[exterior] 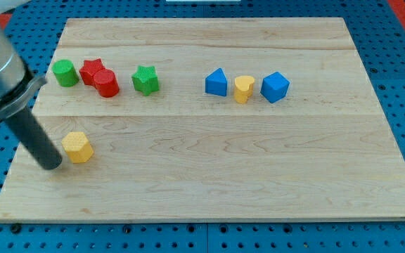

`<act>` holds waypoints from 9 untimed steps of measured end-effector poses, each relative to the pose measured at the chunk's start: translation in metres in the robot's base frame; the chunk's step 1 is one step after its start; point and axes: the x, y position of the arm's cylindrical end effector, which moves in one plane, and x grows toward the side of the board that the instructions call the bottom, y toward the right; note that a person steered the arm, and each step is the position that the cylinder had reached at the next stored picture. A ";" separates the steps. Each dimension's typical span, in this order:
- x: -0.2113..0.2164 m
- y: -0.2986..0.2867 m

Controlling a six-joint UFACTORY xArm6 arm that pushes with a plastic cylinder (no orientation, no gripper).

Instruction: Slide the yellow hexagon closer to the blue triangle

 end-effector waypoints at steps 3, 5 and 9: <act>0.012 0.111; -0.010 0.038; -0.077 0.145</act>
